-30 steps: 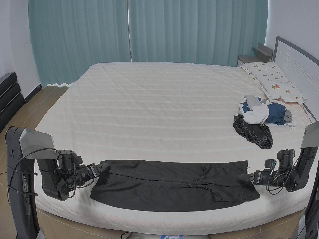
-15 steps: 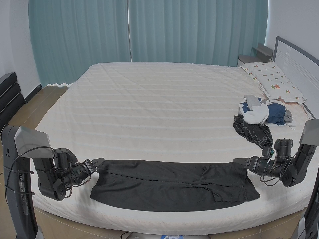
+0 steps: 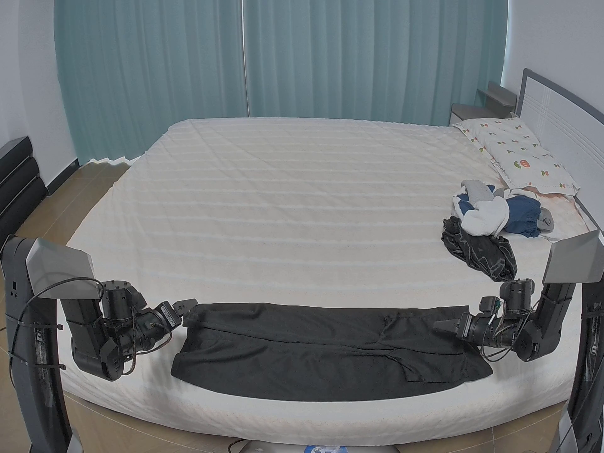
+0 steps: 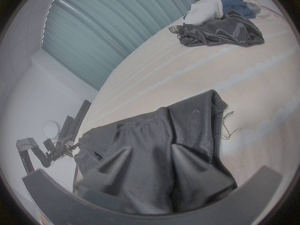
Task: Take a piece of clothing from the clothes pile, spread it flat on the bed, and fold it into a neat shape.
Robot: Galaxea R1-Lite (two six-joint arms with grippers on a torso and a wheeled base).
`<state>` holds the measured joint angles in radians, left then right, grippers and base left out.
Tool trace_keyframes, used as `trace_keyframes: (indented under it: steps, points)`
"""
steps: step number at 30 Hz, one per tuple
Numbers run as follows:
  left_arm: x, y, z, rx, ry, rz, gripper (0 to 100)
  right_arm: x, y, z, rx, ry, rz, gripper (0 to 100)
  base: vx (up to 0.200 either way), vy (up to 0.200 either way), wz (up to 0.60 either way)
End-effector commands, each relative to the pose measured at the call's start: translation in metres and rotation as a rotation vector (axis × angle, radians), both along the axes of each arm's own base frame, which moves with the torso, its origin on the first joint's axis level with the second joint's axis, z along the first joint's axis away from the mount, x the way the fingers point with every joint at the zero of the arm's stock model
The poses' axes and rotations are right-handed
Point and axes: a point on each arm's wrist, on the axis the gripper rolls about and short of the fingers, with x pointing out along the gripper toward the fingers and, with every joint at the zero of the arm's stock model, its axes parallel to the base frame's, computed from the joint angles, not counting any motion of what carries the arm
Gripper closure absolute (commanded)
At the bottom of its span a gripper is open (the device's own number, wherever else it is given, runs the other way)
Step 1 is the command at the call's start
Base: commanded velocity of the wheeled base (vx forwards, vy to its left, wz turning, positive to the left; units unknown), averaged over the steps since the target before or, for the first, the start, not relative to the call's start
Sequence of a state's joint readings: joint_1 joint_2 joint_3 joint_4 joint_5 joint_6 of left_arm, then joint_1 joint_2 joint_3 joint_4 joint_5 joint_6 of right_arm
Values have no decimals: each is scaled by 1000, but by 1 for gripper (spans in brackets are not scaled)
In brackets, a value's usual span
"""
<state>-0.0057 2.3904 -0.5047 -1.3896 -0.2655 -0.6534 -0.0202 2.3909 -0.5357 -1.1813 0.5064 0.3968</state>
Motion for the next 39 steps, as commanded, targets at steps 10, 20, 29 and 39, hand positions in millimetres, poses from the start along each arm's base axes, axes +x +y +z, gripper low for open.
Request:
trace_keyframes:
  steps: [10,20,29,39]
  points:
    - [-1,0,-2,3,6,0,0,-1,-5,-1,-59,-58,-33,100,0,0,0]
    - [0,1,-3,4,9,11,0,-2,-17,12,-39,-109,-85,100,0,0,0]
    - [7,1,3,-6,-24,22,0,-5,-16,10,-38,-87,-85,0,0,0,0]
    - [45,-2,17,-10,-66,21,0,0,-25,27,43,-112,-171,0,0,0,0]
